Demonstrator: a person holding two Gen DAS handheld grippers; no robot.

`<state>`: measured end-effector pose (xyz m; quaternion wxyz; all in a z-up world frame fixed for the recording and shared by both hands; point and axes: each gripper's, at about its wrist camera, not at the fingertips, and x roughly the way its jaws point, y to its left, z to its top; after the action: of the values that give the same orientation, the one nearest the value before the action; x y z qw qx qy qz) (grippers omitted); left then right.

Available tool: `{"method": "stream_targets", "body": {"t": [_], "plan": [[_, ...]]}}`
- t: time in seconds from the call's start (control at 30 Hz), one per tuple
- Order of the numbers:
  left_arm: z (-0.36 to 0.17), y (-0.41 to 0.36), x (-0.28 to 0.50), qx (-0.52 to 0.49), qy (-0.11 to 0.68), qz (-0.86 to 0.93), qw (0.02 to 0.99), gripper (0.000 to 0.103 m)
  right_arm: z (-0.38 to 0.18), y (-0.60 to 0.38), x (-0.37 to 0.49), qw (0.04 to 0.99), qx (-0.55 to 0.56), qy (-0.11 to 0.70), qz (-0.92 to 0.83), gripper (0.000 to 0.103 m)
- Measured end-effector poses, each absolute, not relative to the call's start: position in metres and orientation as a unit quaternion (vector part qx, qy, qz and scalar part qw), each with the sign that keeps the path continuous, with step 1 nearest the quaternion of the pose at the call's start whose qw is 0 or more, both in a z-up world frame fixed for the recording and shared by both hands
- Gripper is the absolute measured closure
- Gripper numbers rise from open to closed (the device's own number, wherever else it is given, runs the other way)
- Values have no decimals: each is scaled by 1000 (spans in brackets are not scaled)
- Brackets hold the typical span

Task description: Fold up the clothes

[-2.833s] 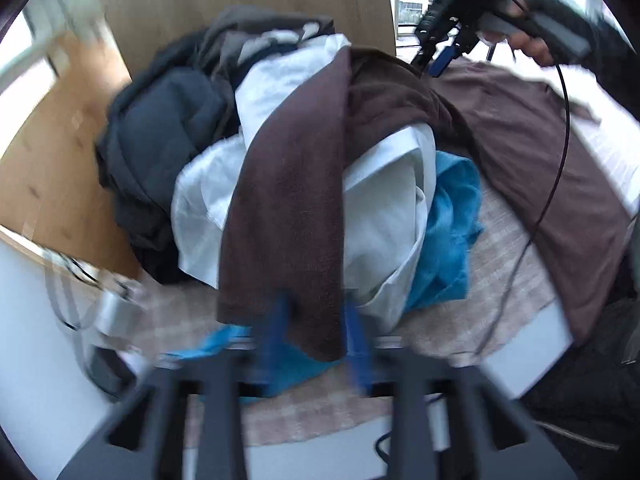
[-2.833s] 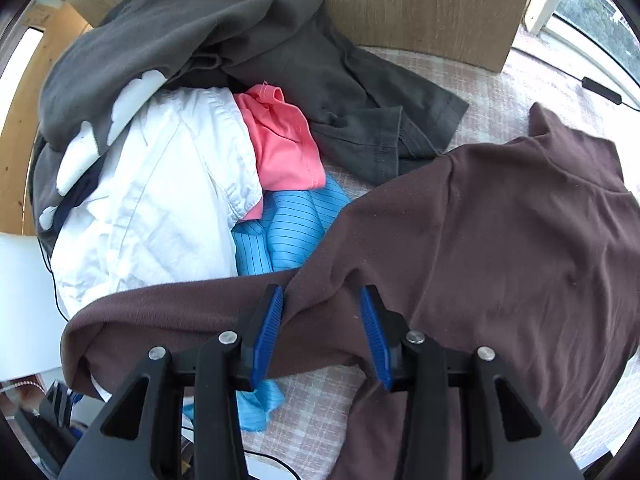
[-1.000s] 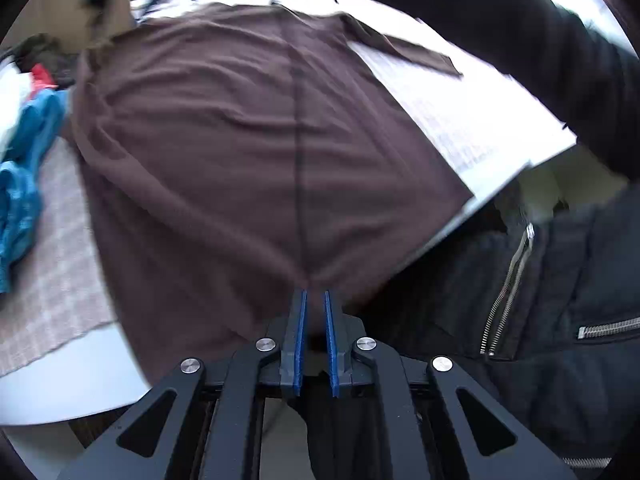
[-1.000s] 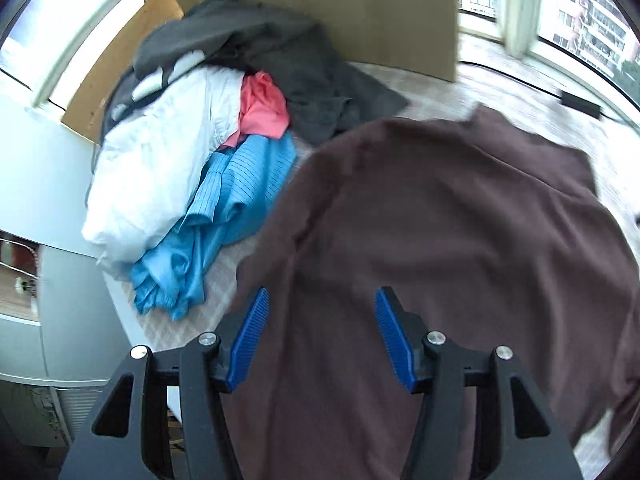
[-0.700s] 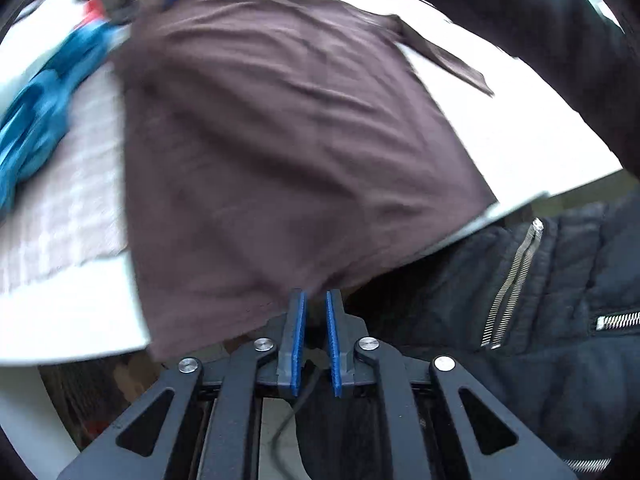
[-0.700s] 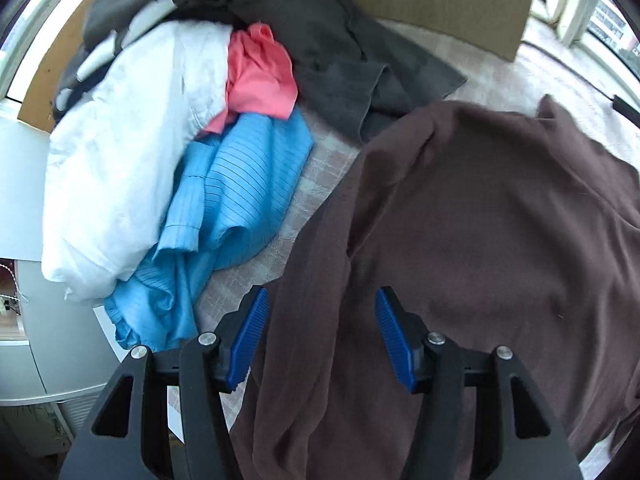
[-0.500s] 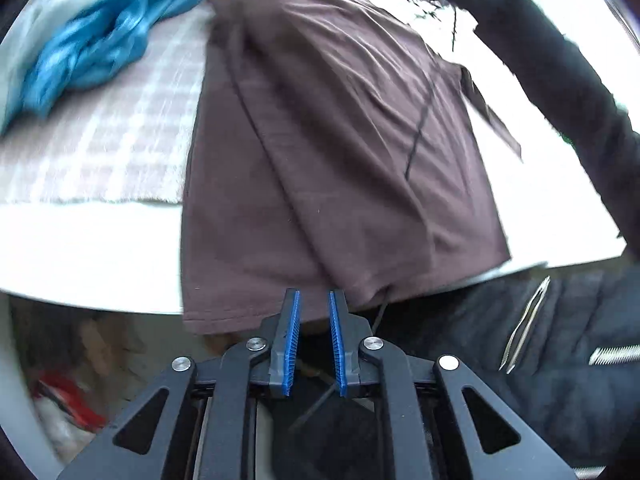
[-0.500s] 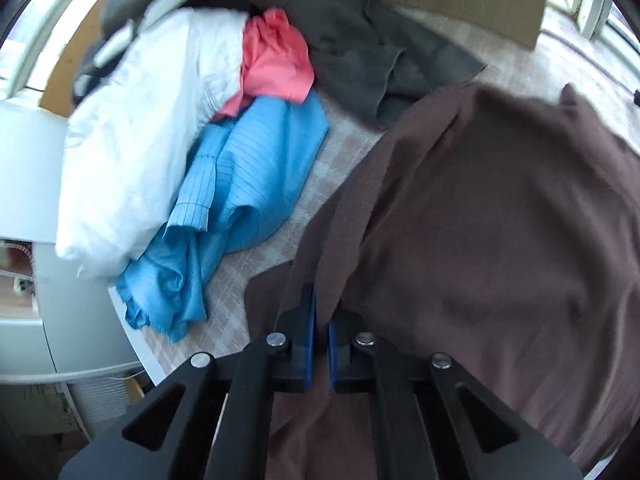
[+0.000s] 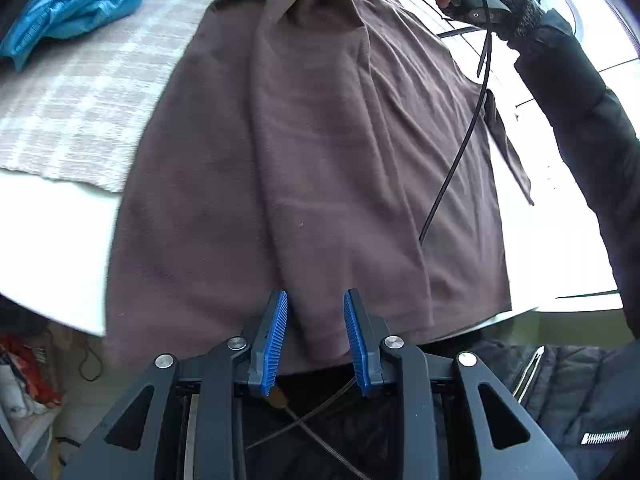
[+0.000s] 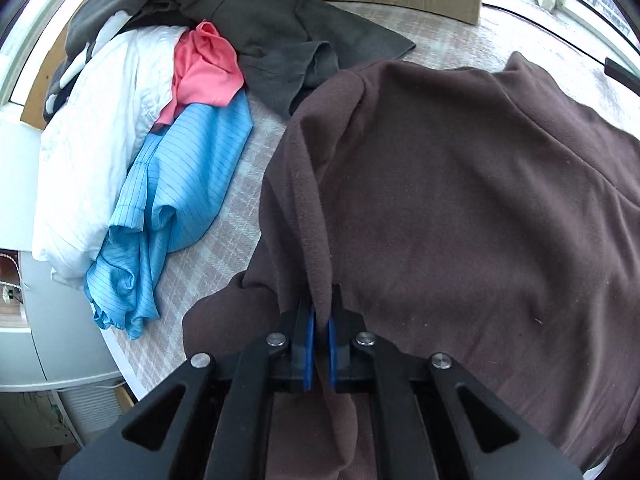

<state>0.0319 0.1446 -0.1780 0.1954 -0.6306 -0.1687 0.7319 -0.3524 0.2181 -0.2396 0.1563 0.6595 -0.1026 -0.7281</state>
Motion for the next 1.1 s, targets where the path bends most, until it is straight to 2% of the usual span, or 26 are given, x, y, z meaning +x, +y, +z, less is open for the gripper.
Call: {"method": "stream_targets", "body": {"t": [0.07,0.1,0.17,0.43,0.57,0.67,0.73,0.87,0.93,0.97,1.0,1.07,1.1], "plan": [[-179,148,29,-627,-167,735,196,77,-237,219,-351,156,657,-105,-730,97],[-179,149,28,-625,-166,737,196,83,-236,219,-350,157,655,-105,-731,97],[-179,151,25,-621,-163,741,196,100,-233,218,-348,157,651,-97,-736,97],[-134,107,43,-589,-134,782,155,101,-224,222,-331,168,629,-118,-750,97],[-142,82,47,-587,-151,786,117,100,-232,216,-319,185,619,-118,-754,97],[-171,71,43,-625,-151,759,101,98,-250,213,-315,177,633,-113,-745,97],[-165,66,44,-627,-142,760,99,96,-255,214,-313,178,635,-117,-742,97],[-135,53,41,-618,-112,773,90,85,-247,217,-308,197,629,-123,-742,96],[-114,45,26,-609,-103,781,97,84,-238,218,-304,204,628,-114,-743,89],[-102,42,15,-598,-95,789,100,81,-233,218,-303,206,625,-108,-745,78],[-93,43,-1,-585,-90,800,101,75,-228,220,-303,205,619,-105,-751,66],[-83,52,-45,-565,-93,811,116,68,-219,219,-319,202,605,-110,-763,60],[-81,58,-69,-558,-99,814,127,68,-216,219,-326,199,599,-115,-767,60]]}}
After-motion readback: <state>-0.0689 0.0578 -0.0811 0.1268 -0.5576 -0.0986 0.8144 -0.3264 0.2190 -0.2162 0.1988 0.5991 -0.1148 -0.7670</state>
